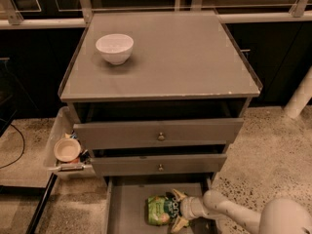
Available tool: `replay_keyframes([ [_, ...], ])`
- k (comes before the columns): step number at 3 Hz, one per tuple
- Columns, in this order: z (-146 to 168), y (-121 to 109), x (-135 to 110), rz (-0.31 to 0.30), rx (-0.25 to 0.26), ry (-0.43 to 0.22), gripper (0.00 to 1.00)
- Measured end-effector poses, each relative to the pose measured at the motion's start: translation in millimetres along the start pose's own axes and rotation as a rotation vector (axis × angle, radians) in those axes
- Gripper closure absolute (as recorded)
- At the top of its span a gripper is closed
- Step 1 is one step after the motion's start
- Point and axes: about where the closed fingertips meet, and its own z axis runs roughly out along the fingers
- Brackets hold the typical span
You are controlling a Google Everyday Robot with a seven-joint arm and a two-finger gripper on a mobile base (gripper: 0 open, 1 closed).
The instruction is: Pick green rice chip bag from bottom drawer and place on counter
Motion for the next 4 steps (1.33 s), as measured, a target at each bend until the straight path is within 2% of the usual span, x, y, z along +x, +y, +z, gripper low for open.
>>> replay_keyframes([
  [1, 0.7, -0.5, -0.2, -0.001, 0.0, 0.0, 0.0],
  [2, 0.8, -0.5, -0.2, -0.001, -0.001, 0.0, 0.18],
  [4, 0.8, -0.4, -0.2, -0.001, -0.001, 0.0, 0.65],
])
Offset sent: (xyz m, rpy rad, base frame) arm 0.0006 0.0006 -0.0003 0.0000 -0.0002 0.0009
